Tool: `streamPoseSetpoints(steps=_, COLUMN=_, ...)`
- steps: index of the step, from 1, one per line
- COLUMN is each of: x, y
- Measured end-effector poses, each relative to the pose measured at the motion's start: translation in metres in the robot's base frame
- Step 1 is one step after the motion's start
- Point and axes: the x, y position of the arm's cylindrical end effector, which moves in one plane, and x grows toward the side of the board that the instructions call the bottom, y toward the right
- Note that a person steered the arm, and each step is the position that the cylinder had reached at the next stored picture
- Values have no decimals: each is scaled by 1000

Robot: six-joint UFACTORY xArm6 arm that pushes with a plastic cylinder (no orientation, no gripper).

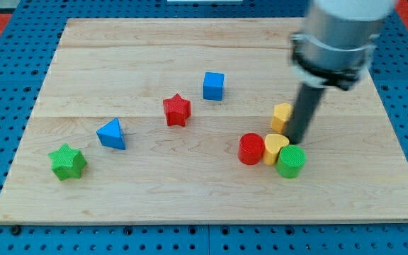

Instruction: Slide the yellow hexagon towards the top center

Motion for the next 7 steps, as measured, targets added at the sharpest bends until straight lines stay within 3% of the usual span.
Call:
streamPoseSetpoints(steps=1, x=-36, y=-37)
streamPoseSetpoints(steps=2, x=-31, y=-29)
streamPoseSetpoints(steps=3, x=2, y=-11)
streamPoseSetpoints(steps=5, x=-73, y=22)
streamPoseSetpoints(steps=6, x=-39, y=63)
streamPoseSetpoints(steps=7, x=-67, y=77)
